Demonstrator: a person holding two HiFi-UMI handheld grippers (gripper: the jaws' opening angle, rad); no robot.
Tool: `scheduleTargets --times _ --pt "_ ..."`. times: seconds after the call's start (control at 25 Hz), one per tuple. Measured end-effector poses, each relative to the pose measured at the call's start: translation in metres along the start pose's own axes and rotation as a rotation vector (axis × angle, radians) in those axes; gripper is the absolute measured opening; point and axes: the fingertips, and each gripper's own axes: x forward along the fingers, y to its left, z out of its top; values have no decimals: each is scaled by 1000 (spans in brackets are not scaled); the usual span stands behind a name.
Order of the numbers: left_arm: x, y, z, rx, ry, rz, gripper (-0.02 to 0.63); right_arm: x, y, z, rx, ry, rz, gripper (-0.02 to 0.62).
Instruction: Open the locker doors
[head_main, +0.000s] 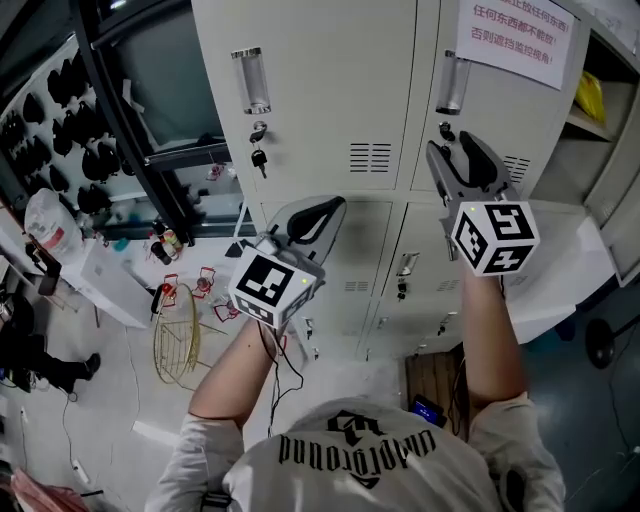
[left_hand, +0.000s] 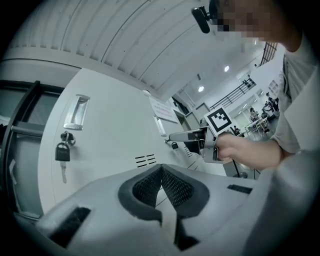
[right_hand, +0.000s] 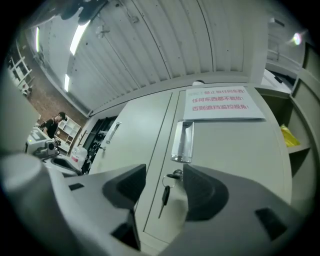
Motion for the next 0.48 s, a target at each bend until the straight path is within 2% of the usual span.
scheduleTargets --times 0.28,0.48 --pt "26 6 0 2 -34 -27 8 16 -8 -12 19 27 -19 196" --pt "35 6 -1 0 -46 -61 8 19 -11 -13 11 34 -59 143"
